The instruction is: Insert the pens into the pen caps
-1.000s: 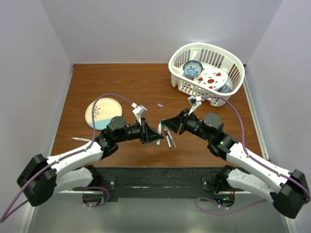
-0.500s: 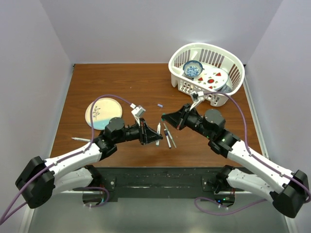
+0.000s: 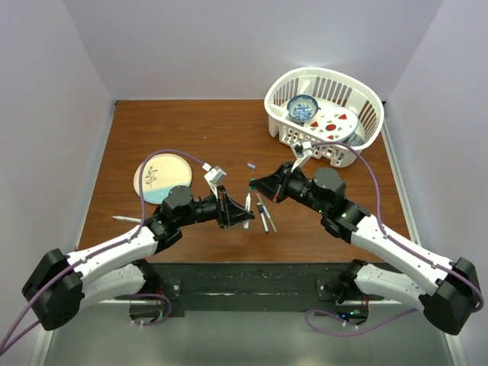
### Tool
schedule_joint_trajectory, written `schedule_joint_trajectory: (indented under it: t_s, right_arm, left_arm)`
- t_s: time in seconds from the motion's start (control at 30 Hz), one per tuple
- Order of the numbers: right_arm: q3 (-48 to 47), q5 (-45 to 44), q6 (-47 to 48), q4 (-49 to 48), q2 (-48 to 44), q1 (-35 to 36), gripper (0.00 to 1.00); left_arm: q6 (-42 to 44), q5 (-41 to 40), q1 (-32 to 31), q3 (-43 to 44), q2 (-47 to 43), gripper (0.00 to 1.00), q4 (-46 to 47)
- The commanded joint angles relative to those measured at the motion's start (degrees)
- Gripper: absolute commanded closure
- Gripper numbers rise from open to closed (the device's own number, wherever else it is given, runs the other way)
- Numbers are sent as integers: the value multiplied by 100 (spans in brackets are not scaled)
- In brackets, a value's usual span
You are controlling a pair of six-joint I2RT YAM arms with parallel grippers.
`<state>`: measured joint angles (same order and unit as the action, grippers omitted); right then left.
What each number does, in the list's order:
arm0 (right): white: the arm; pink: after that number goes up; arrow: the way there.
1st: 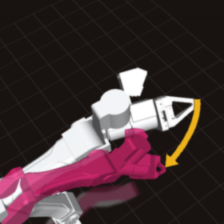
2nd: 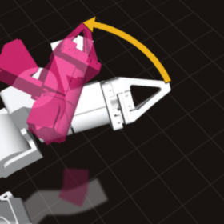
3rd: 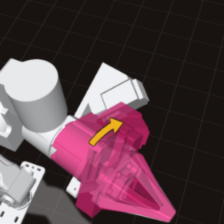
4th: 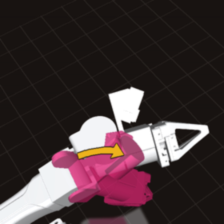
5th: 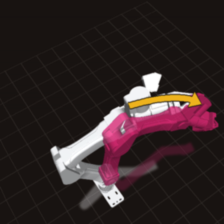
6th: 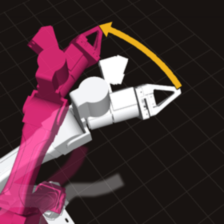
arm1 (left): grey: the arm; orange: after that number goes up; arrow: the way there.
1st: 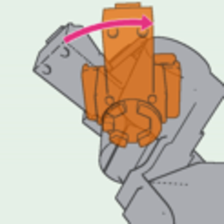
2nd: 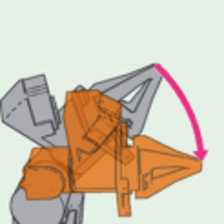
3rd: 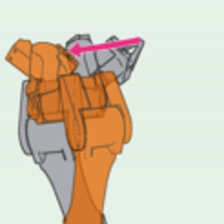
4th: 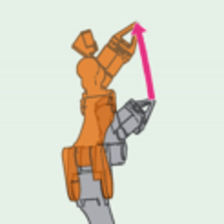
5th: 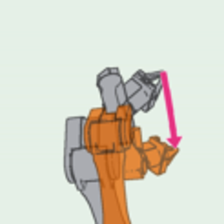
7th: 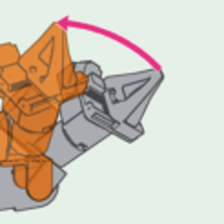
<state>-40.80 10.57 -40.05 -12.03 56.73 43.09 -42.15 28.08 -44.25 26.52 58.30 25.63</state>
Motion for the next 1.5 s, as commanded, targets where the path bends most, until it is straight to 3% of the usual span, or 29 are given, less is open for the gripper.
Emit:
schedule_joint_trajectory:
  t_s: [0.0,1.47]
  right_arm:
    - [-200,165,50,-317,31,24,100]
    - [-95,464,164,-27,31,50,100]
  left_arm:
    - [181,-13,30,19,-65,100,206]
    - [93,-13,30,28,-3,100,250]
